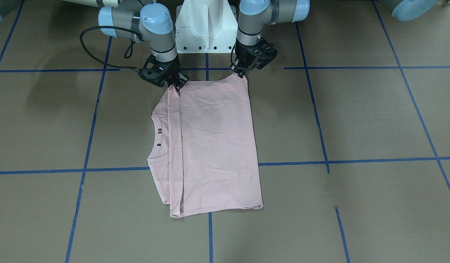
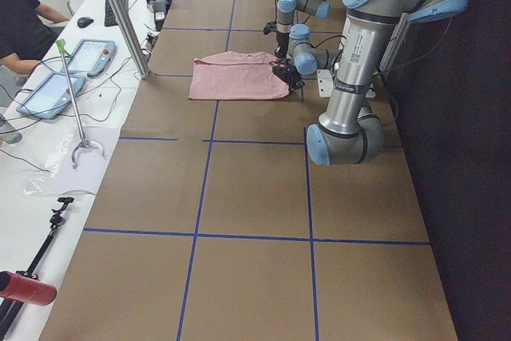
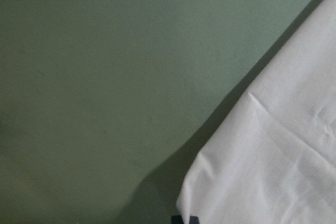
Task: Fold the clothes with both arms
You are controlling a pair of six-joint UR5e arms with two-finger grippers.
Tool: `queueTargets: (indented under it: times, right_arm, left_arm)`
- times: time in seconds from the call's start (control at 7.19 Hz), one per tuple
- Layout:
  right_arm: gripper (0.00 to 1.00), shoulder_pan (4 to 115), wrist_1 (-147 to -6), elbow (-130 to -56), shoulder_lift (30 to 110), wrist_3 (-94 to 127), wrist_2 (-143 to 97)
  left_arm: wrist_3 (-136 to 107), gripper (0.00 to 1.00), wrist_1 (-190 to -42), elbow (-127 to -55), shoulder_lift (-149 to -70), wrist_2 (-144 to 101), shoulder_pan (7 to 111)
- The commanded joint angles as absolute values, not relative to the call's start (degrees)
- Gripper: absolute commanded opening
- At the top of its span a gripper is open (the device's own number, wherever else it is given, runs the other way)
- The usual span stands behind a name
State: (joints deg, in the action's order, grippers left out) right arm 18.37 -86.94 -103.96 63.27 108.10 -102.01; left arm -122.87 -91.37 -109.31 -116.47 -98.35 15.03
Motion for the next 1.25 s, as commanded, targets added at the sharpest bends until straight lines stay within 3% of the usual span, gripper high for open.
queueTargets:
  times: [0.0,0.28,0.42,1.11]
  right_arm:
    - [0.0,18.37,-86.92,-103.89,63.28,108.19,-101.95]
    - [0.0,18.37,-86.84,-103.97,63.37,108.11,-101.78]
    - [0.99,18.28,-86.92,-103.89,63.54,108.11,-101.6]
    - [1.0,17.14,-87.19,-102.84,63.81,107.67,-100.81]
  left_arm:
    - [-122.87,0.0,-91.49,-109.25,-116.54,-98.35,15.03]
    - [-122.87,0.0,-91.41,-109.25,-116.54,-98.26,15.03]
    - [-122.87,0.0,-91.41,-109.34,-116.46,-98.26,15.03]
    - [-122.87,0.0,-91.41,-109.34,-116.46,-98.26,15.12]
